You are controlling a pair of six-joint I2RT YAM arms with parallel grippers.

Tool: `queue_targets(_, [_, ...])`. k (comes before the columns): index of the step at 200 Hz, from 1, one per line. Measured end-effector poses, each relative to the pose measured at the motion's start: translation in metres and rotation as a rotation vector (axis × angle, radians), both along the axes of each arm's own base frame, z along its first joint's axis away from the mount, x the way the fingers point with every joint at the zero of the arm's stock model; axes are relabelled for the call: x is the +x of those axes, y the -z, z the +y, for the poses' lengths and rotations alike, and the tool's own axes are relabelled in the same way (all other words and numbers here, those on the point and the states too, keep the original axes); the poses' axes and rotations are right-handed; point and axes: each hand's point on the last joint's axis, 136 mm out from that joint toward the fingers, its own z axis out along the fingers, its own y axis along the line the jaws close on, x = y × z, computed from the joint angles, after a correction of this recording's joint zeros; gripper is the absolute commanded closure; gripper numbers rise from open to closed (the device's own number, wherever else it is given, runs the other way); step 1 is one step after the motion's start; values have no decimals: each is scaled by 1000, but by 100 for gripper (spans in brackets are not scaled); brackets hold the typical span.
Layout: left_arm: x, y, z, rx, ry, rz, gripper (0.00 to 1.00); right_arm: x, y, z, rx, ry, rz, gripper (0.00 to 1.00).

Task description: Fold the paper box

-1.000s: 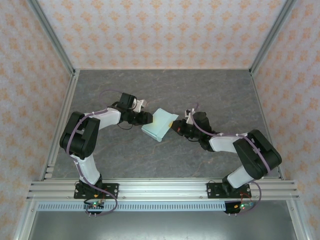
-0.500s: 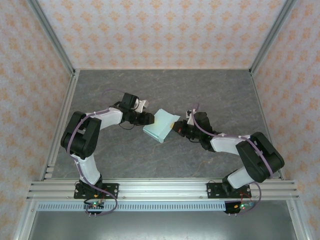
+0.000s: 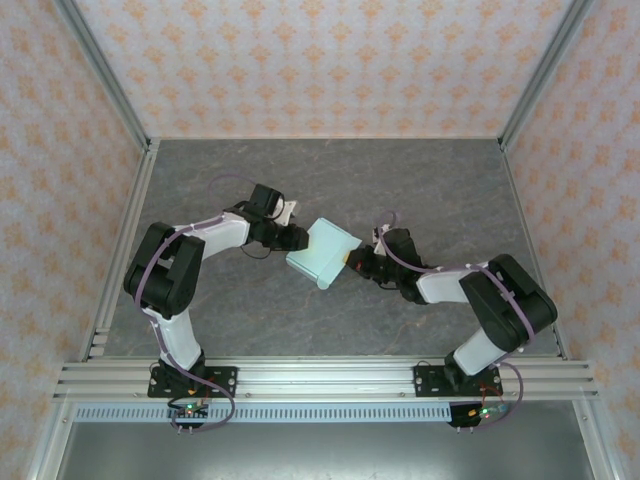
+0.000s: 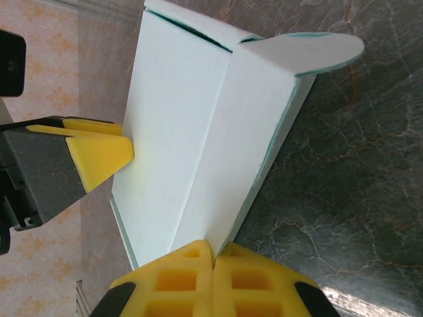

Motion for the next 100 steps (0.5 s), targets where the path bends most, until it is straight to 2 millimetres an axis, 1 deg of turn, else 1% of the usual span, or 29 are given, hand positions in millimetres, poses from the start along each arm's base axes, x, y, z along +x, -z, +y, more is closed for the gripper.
queue_targets(37, [-3, -1, -2, -22, 2, 16, 70, 1, -7, -3, -39, -8, -24, 98])
queue_targets(64, [-5, 0, -4, -79, -22, 43, 72, 3, -9, -7, -67, -9, -26, 98])
queue_targets(100, [-5, 1, -1, -144, -63, 69, 75, 7, -13, -6, -81, -15, -27, 98])
